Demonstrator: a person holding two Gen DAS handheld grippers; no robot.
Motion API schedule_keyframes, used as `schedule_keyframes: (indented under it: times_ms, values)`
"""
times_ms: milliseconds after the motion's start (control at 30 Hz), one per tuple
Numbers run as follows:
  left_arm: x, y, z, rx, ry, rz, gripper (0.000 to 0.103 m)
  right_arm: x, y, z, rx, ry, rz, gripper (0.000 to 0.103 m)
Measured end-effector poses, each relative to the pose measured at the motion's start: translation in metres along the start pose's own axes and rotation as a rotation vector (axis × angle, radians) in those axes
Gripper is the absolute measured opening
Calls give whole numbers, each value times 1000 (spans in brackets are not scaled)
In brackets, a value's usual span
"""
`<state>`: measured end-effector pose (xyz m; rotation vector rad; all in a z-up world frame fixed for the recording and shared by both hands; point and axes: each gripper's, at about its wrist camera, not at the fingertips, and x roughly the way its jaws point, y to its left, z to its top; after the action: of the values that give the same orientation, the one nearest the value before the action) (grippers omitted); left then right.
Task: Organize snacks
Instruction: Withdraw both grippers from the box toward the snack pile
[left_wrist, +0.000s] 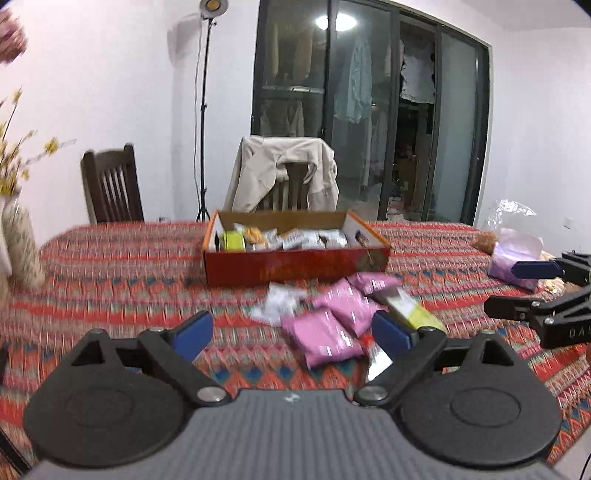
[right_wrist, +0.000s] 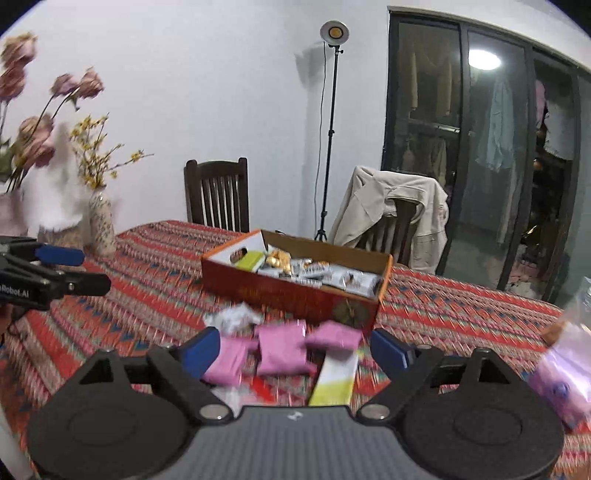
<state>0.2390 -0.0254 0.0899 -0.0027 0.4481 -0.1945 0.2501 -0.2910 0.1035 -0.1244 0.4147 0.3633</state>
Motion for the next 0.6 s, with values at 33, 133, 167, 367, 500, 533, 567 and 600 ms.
schedule_keyframes:
  times_ms: [33,133,167,367,500,533,567,600]
  values:
    - [-2,-3,-9,-6,6,7,97,-7,4,-11,1,-1,-11,90]
    - [-5,-10,-36,-7,60,22,97,-21,14,-40,17,11,-29,91]
    - [-5,-11,-43,-4,80,19,97,-24,16,-51,31,20,-32,91]
    - [2,-13,-82,-1,190,26,97,-24,26,-102,89,123,-23,91]
    - [4,-15,-85,7,193,39,97,-23,31,-116,102,155,-16,91]
    - [5,-15,-85,6,191,43,97,-23,32,-116,104,156,-4,91]
    - [5,-14,-84,4,190,43,97,-21,33,-115,104,154,0,91]
    - [6,-14,-83,2,190,43,97,-21,34,-113,101,152,3,91]
